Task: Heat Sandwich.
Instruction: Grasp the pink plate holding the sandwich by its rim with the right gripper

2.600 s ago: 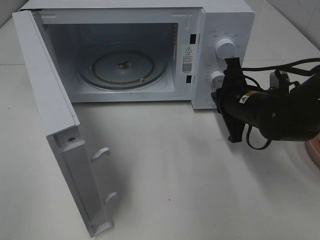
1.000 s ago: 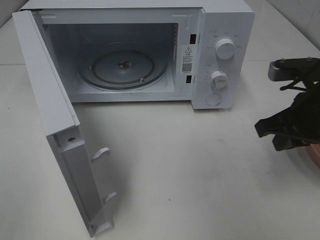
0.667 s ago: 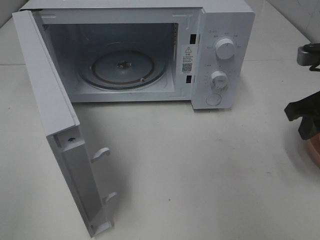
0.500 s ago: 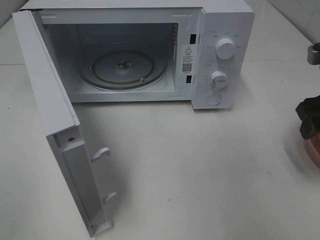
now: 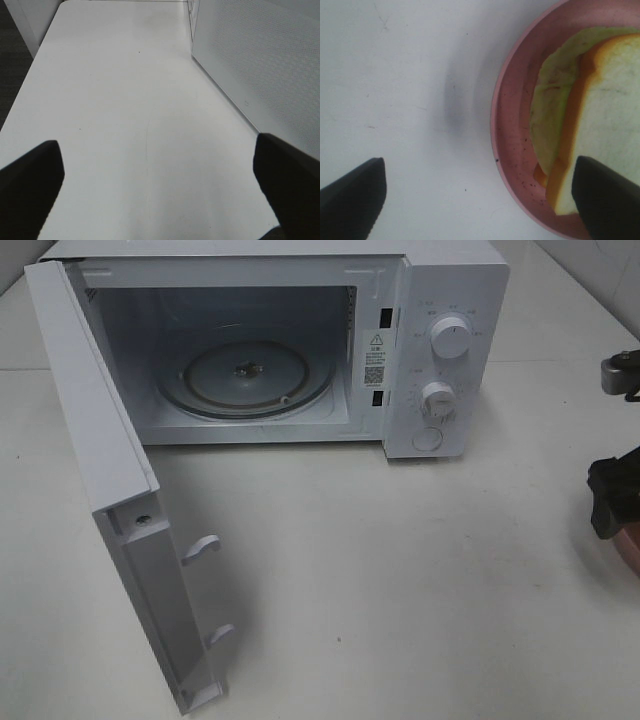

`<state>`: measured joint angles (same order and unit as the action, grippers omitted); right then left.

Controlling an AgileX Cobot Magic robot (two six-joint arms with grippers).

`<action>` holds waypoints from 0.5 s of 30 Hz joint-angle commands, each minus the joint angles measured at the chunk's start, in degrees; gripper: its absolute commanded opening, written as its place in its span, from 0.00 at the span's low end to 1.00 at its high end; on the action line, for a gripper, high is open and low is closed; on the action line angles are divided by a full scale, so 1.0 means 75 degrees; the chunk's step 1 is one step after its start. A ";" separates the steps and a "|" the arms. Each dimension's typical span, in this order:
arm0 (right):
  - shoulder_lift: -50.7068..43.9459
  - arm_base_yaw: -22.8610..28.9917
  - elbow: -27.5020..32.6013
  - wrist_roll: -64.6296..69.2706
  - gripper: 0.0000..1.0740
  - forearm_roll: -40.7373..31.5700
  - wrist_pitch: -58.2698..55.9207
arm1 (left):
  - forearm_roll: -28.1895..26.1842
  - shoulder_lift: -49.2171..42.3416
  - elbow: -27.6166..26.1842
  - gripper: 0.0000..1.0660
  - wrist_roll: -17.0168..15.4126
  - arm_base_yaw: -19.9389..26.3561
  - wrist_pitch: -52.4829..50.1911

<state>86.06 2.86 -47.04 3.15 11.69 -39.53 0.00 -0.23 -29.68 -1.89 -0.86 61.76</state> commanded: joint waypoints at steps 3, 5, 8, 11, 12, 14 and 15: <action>0.0649 -0.0031 -0.0031 0.0168 0.87 0.0298 0.0290 | 0.0000 -0.0130 0.0000 0.92 0.0008 0.0031 -0.0046; 0.0856 -0.0092 -0.0046 0.0267 0.87 0.0390 0.0405 | 0.0000 -0.0130 0.0000 0.92 0.0008 0.0031 -0.0046; 0.1131 -0.0115 -0.0069 0.0336 0.86 0.0451 0.0550 | 0.0000 -0.0130 0.0000 0.92 0.0008 0.0031 -0.0046; 0.1421 -0.0115 -0.0069 0.0336 0.85 0.0443 0.0741 | 0.0000 -0.0130 0.0000 0.92 0.0008 0.0031 -0.0046; 0.1482 -0.0115 -0.0069 0.0336 0.85 0.0443 0.0779 | 0.0000 -0.0130 0.0000 0.92 0.0008 0.0031 -0.0046; 0.1558 -0.0115 -0.0069 0.0336 0.84 0.0443 0.0840 | 0.0000 -0.0130 0.0000 0.92 0.0008 0.0031 -0.0046; 0.1696 -0.0115 -0.0069 0.0336 0.84 0.0443 0.0940 | 0.0000 -0.0130 0.0000 0.92 0.0008 0.0031 -0.0046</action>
<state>98.09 2.23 -47.27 5.10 14.78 -33.35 0.00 -0.23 -29.68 -1.89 -0.86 61.76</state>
